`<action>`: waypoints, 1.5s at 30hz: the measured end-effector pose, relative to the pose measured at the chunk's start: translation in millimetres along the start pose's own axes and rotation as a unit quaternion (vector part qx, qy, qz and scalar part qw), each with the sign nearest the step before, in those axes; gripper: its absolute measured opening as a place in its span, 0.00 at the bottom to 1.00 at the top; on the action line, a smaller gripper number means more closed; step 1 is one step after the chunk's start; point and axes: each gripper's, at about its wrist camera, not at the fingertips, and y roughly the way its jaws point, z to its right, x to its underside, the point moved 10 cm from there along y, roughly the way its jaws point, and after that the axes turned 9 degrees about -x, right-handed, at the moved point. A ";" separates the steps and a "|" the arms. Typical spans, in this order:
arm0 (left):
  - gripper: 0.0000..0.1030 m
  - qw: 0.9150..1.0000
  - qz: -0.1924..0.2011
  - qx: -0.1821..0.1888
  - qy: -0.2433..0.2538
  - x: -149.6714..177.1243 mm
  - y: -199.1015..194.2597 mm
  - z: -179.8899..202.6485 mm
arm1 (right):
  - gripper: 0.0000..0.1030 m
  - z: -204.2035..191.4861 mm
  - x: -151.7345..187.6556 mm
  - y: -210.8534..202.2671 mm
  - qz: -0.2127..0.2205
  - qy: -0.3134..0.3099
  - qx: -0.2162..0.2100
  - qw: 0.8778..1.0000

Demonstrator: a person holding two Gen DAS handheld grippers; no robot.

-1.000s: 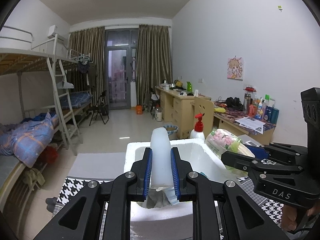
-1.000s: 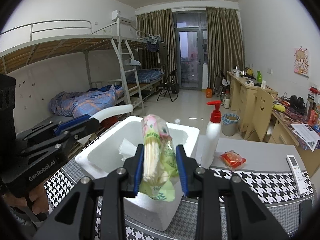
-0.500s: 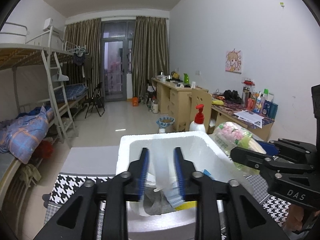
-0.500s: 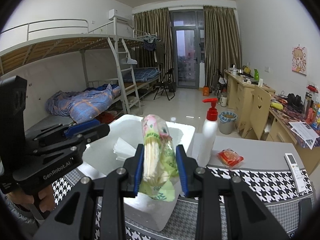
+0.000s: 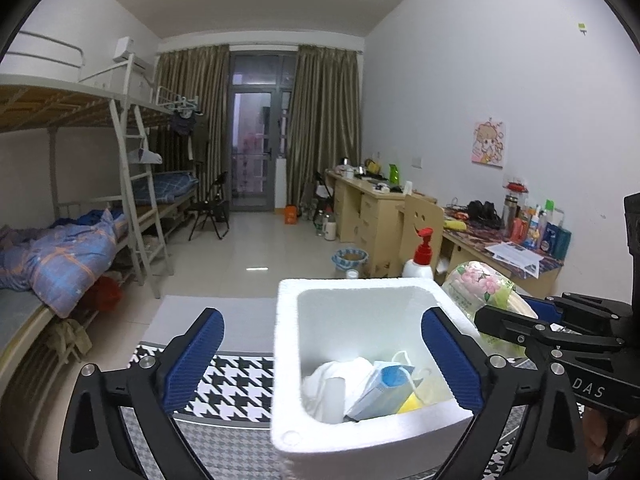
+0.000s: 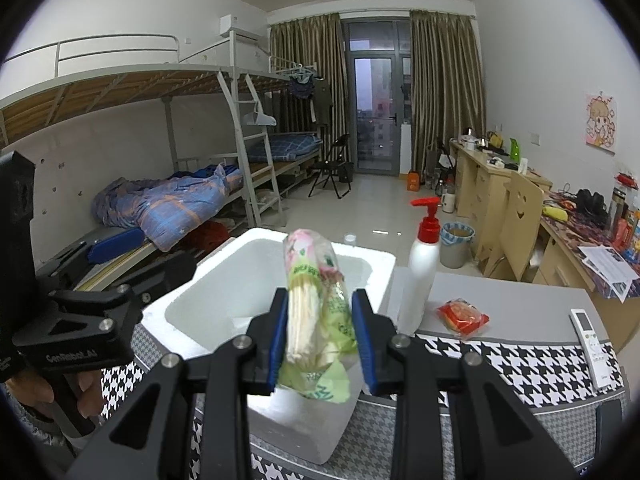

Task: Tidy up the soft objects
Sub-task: 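Lower the right tool into the foam box and release the wrapped packet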

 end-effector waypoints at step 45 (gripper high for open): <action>0.99 0.999 0.003 -0.042 -0.024 13.4 -17.1 -48.1 | 0.71 -25.2 3.3 40.2 -0.021 -0.019 -0.018 0.999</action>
